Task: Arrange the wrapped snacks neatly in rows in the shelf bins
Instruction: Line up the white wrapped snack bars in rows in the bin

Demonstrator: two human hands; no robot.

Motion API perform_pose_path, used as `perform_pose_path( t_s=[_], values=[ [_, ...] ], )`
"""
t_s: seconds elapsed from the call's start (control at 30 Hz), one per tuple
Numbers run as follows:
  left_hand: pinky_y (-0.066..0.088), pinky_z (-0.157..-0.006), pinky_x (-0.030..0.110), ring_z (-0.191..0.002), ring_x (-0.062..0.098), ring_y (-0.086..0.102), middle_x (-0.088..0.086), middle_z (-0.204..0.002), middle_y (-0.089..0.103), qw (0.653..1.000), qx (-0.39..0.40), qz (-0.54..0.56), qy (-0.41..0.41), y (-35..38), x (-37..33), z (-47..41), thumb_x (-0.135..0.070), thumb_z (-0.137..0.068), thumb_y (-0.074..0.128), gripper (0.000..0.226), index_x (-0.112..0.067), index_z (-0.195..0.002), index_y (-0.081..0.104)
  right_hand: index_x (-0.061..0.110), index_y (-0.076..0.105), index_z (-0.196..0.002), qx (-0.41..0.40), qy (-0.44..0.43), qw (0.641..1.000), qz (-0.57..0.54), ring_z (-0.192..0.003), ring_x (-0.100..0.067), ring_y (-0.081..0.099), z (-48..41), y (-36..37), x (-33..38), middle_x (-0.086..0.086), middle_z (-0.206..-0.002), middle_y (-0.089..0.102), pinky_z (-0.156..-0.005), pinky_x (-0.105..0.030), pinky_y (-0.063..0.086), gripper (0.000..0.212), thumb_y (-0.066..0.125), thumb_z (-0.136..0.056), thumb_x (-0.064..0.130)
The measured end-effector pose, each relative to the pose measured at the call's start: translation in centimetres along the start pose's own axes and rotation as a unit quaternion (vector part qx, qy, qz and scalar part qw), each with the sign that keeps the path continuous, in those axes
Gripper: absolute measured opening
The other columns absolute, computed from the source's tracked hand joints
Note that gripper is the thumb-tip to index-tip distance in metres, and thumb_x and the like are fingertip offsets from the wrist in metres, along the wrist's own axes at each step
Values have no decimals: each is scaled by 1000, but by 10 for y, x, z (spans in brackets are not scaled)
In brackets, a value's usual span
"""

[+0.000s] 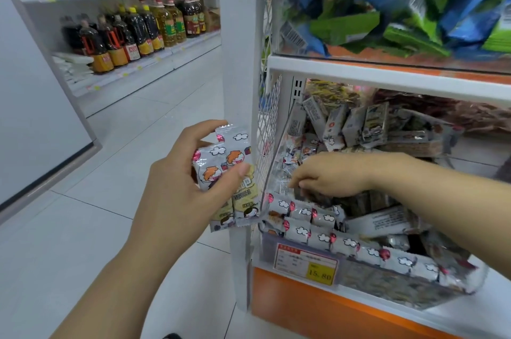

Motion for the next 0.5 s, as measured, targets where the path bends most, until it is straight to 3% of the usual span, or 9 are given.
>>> perform_pose_path(
  t_s=[0.1,0.2,0.33,0.43,0.5],
  values=[
    [43,-55,1,-82,-19,58,-46,-87,56,1000,4,-7,1,-1,2,0,-27,-76,72,44,-52,-102,47,21,54,-129,-6,5,1000,-4,-84,-1,49,14,-5,-8,6,-118,64,-66,-6,33,34,36,-101,18],
    [43,-57,0,-83,-19,57,-46,-88,56,1000,5,-8,3,-1,2,0,-27,-77,72,44,-51,-103,47,26,52,-131,-7,6,999,-33,-91,3,54,27,-3,-13,12,-117,63,-76,-7,38,34,36,-101,19],
    [43,-59,0,-83,-17,59,-44,-89,58,1000,1,-4,3,-1,1,2,-26,-76,73,44,-50,-104,48,25,52,-130,-2,4,998,-62,-92,5,55,42,8,-10,13,-117,62,-76,-2,36,33,38,-101,20],
    [43,-57,1,-82,-17,59,-44,-88,58,1000,-1,2,1,-2,0,4,-24,-77,73,44,-51,-103,48,27,53,-129,11,10,998,-57,-102,2,54,48,14,-8,12,-122,61,-99,-14,32,32,38,-101,22],
    [43,-56,1,-82,-17,59,-45,-87,57,1000,-1,3,0,-3,0,4,-24,-77,72,43,-51,-102,48,28,53,-129,-3,20,997,-78,-102,-2,56,49,6,-8,11,-120,61,-99,-19,37,32,37,-101,22]
  ],
)
Point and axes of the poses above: each hand's wrist, its own z-axis away from the middle knuckle, its own y-axis out of the palm, x = y × z, the point moved 2 cm from there along -z, towards the middle knuckle
